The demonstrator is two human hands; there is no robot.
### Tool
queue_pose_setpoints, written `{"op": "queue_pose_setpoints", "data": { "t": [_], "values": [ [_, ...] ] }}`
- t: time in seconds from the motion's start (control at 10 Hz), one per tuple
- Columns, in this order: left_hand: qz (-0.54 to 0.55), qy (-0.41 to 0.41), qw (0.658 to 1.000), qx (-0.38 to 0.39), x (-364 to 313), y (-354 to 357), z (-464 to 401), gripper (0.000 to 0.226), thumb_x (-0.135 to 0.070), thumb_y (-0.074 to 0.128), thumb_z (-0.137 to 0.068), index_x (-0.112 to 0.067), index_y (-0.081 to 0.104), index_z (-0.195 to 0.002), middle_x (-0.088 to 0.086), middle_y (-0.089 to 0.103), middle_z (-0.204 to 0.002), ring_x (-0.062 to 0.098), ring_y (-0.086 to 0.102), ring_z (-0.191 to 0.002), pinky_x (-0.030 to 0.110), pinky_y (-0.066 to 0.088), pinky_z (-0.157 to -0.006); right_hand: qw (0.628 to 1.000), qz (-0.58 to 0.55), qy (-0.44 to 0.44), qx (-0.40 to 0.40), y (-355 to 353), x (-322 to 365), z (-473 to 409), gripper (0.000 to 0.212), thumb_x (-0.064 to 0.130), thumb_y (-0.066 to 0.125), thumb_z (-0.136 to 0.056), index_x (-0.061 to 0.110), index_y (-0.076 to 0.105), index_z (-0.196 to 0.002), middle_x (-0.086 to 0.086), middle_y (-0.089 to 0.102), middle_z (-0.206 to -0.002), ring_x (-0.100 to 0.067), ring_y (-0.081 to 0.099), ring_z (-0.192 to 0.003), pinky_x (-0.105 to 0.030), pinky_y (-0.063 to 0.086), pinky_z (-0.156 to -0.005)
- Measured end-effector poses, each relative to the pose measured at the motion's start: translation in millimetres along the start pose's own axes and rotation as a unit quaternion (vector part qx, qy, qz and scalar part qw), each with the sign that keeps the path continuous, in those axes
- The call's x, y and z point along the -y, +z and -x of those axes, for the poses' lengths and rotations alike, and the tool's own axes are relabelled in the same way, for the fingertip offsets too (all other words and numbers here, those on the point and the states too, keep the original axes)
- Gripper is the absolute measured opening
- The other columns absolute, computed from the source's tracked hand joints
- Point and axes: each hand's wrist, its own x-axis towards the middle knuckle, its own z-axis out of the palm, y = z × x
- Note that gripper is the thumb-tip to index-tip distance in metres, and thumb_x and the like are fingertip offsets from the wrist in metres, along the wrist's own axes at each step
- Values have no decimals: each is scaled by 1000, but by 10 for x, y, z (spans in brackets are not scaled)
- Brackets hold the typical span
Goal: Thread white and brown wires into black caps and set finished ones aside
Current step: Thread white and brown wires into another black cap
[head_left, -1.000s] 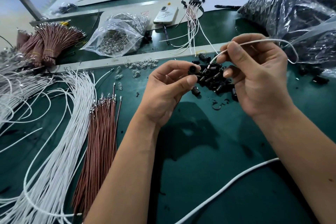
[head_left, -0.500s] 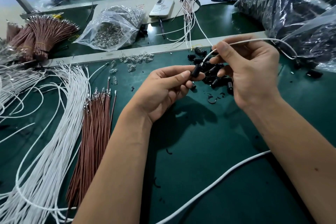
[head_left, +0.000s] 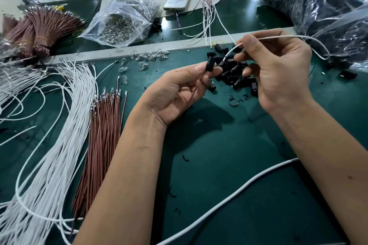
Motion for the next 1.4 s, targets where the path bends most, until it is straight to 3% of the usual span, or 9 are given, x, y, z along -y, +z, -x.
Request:
{"op": "queue_pose_setpoints", "data": {
  "t": [0.2,0.7,1.0,1.4],
  "values": [
    [-12,-6,1000,-11,9,18,14,21,-2,64,-82,6,75,-98,17,73,-95,10,60,-67,11,50,-56,999,26,-34,11,19,16,31,15,13,83,-87,8,69,-88,-12,77,-80,-25,72,-64,-26,47,-44],
    [-53,-1,998,-24,11,55,16,27,-2,65,-77,4,69,-103,17,73,-89,10,60,-65,11,51,-57,998,49,-46,14,35,10,47,15,12,84,-86,6,71,-89,-9,76,-77,-24,72,-64,-25,45,-45],
    [-59,-2,998,-28,8,52,18,15,-3,68,-74,-1,79,-85,18,73,-90,10,61,-64,12,52,-56,996,65,-60,17,30,8,47,14,12,84,-86,7,71,-89,-6,77,-77,-23,73,-63,-25,46,-44],
    [-66,-5,997,-27,8,46,10,15,-3,69,-73,-1,79,-85,19,74,-91,11,62,-65,13,53,-56,995,67,-66,19,38,12,47,14,12,84,-86,10,71,-87,-6,77,-75,-21,70,-58,-25,44,-43]
  ]
}}
